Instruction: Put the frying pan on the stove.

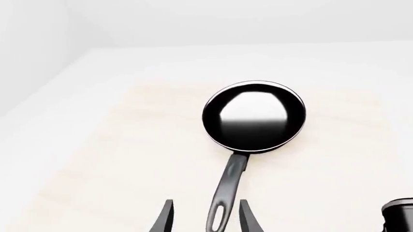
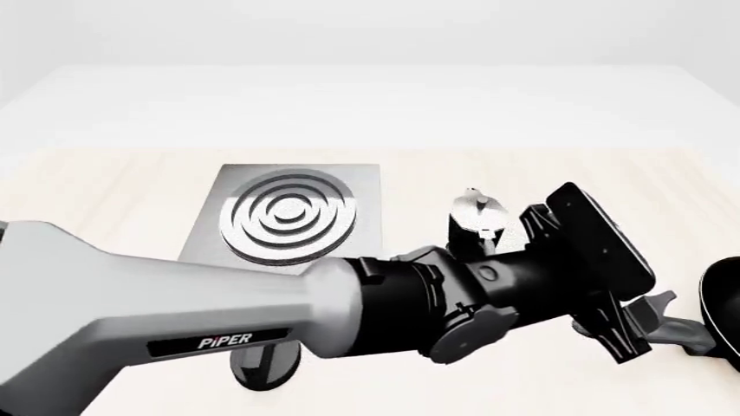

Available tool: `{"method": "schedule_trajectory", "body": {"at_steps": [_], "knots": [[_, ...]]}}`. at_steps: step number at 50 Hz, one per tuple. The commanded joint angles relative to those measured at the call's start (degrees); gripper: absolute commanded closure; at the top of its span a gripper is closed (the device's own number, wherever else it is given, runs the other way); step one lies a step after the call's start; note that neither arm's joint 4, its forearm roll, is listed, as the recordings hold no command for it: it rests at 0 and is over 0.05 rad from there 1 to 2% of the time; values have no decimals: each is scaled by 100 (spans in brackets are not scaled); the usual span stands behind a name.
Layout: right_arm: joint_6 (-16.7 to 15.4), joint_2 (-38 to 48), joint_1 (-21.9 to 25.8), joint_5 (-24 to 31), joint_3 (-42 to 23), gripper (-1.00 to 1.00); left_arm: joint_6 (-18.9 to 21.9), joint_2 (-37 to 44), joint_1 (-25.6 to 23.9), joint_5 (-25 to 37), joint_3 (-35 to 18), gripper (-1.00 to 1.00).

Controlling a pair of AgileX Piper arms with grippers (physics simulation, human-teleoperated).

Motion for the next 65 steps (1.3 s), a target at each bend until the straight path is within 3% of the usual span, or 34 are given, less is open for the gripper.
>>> {"method": "schedule_trajectory", "body": {"at_steps": [1,65], "knots": [[39,0,-51,-2,5,-100,-71,322,16,41,-259,-100],[123,0,-149,-5,23,-100,-259,1585,-92,511,-1518,-100]]}}
